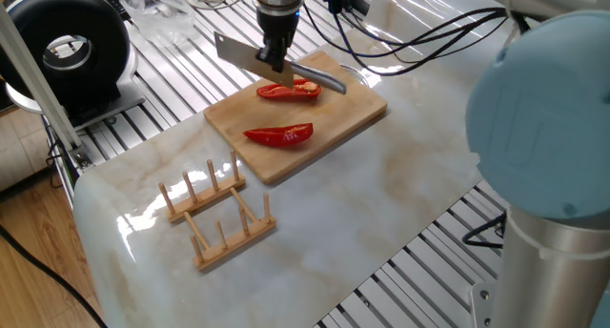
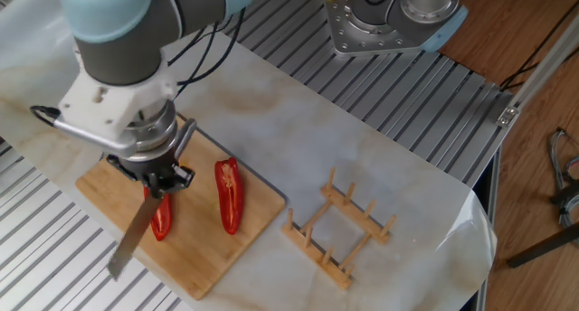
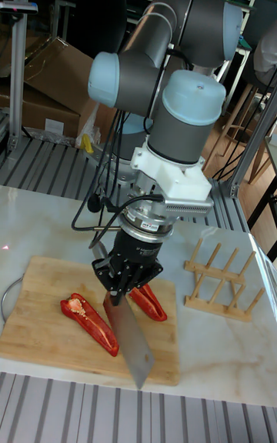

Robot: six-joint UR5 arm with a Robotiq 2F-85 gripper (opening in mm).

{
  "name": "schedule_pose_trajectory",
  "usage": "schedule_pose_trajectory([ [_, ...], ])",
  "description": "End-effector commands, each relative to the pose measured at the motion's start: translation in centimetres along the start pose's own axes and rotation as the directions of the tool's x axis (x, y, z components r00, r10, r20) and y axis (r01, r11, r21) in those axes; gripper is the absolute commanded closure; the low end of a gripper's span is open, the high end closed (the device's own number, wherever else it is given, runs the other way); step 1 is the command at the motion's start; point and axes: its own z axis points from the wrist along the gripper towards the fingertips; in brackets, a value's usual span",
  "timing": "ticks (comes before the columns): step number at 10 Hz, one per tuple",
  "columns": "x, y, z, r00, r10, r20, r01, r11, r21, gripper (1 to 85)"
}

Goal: Chop the chili peppers

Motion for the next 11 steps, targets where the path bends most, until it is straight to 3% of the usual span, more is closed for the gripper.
schedule_pose_trajectory([
  [1,-0.3,-0.3,0.9,0.993,0.110,-0.049,-0.109,0.994,0.010,84.3],
  [2,-0.6,0.1,1.0,0.986,0.163,-0.047,-0.163,0.987,-0.010,84.3],
  [3,-0.2,1.6,0.8,0.973,0.219,-0.079,-0.224,0.973,-0.062,84.3],
  [4,-0.9,1.3,1.0,0.966,0.248,-0.067,-0.252,0.966,-0.056,84.3],
  [5,-1.7,0.3,1.3,0.960,0.278,-0.040,-0.279,0.960,-0.026,84.3],
  [7,-2.0,-0.6,1.8,0.957,0.290,-0.027,-0.290,0.957,0.008,84.3],
  [11,-2.8,1.3,2.1,0.937,0.346,-0.045,-0.348,0.936,-0.049,84.3],
])
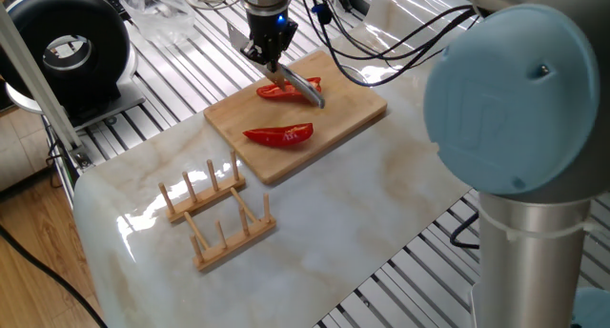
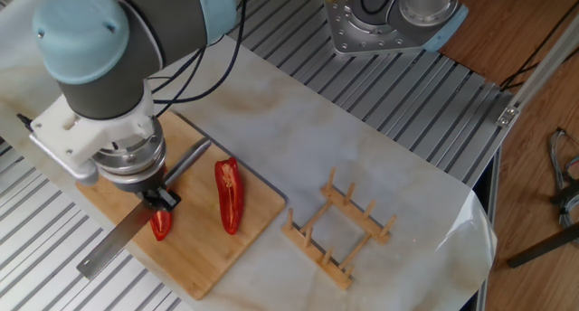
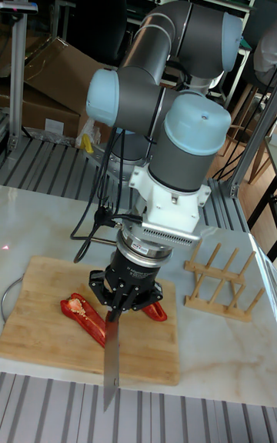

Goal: Chop the chili peppers

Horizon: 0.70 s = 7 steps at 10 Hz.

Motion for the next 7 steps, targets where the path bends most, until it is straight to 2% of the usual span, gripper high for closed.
schedule_pose_trajectory([
  [1,-0.62,1.24,0.27,0.998,0.058,-0.005,-0.058,0.998,-0.036,84.3],
  [4,-0.94,1.27,0.15,0.997,0.077,-0.019,-0.077,0.997,-0.021,84.3],
  [7,-1.26,1.56,0.64,0.996,0.092,-0.019,-0.093,0.995,-0.029,84.3],
])
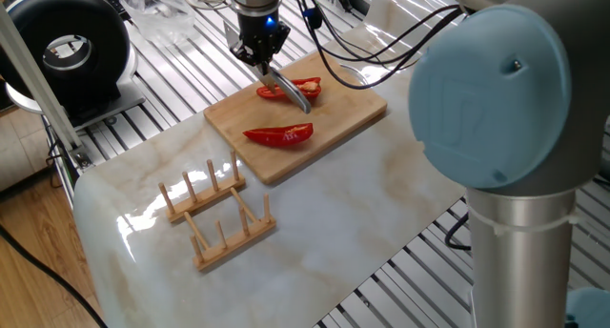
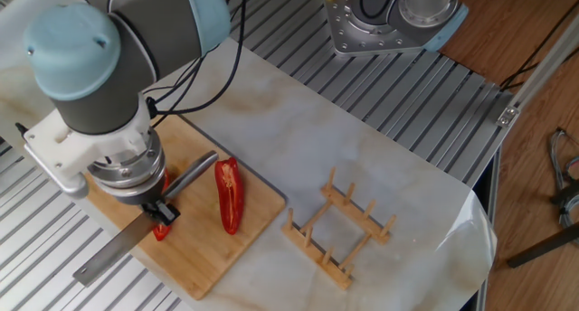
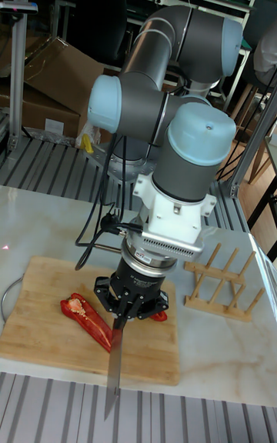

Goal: Chop the chili peppers

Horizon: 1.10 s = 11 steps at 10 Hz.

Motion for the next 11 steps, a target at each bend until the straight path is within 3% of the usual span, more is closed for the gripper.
schedule_pose_trajectory([
  [1,-0.3,0.5,0.3,1.000,0.027,-0.006,-0.027,0.999,-0.017,84.3],
  [7,0.1,0.4,0.2,0.999,0.052,-0.018,-0.052,0.999,-0.013,84.3],
  [10,0.2,-0.7,0.0,0.998,0.061,-0.018,-0.061,0.998,0.028,84.3],
  [11,0.3,-0.7,0.2,0.998,0.063,-0.021,-0.062,0.998,0.024,84.3],
])
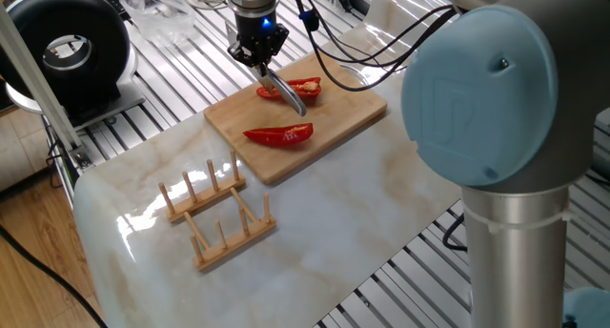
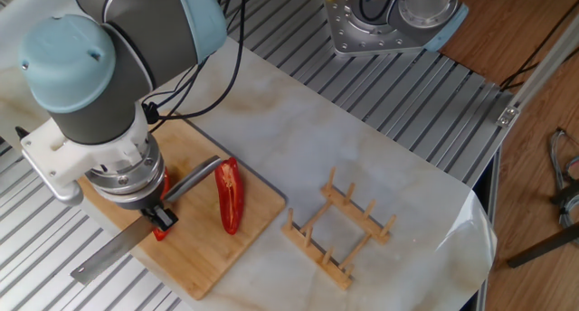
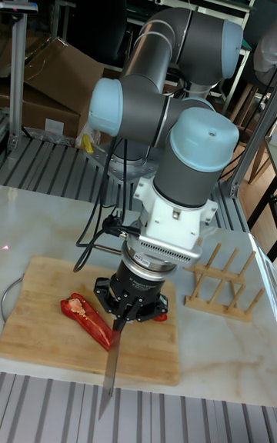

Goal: Chop the chili peppers

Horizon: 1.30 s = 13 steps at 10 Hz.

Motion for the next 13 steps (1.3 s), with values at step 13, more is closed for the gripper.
schedule_pose_trajectory([
  [13,0.41,0.82,0.66,0.999,-0.041,-0.028,0.040,0.999,-0.032,84.3],
])
